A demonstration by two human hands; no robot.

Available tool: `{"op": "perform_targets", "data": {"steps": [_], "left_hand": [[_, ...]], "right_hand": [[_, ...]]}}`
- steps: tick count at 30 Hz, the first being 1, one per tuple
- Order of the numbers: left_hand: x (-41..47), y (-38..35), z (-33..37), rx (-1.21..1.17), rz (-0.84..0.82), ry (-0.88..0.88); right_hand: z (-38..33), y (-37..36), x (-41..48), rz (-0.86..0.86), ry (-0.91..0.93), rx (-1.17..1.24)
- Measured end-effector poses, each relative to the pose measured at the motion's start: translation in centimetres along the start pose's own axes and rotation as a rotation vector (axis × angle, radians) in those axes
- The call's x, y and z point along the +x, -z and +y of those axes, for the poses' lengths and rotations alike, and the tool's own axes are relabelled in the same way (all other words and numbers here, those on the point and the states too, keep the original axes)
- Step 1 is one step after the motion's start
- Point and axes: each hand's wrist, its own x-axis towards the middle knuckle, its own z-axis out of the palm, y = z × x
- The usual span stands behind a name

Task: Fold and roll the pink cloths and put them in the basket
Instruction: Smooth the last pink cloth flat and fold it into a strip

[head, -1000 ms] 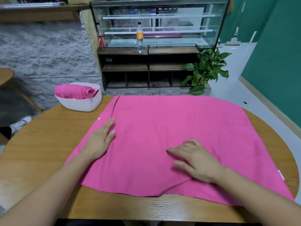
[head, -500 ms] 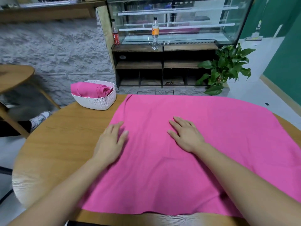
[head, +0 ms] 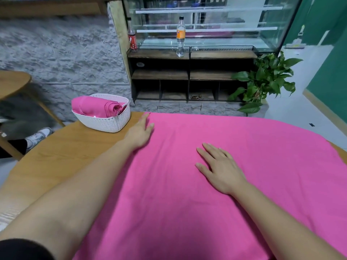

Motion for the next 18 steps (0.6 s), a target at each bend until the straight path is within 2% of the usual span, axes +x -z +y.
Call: {"op": "perform_targets", "data": {"steps": [2,4,8,14,18], "left_hand": [[0.5,-0.7,-0.7,0.104,-0.001,0.011],[0.8,-1.1,-1.2,0.161,0.065,0.030],[1.5,-1.6,-0.9,0.220,0.122,0.196],[2.5,-1.0,-0.1,0.263,0.096,0.039],[3.4,-0.2,-0.7,0.214,0.024,0.098]], "right_hand": [[-0.1,0.0,-0.1,0.001,-0.008,0.006],[-0.1,0.0,-0.1,0.006,-0.011,0.009],[-0.1,0.0,-0.2,0.010,-0.011,0.003],[-0.4,0.2,-0.3,0.008,-0.017,-0.010],[-0.5,0.3,-0.3,0.002,-0.019,-0.016]]}}
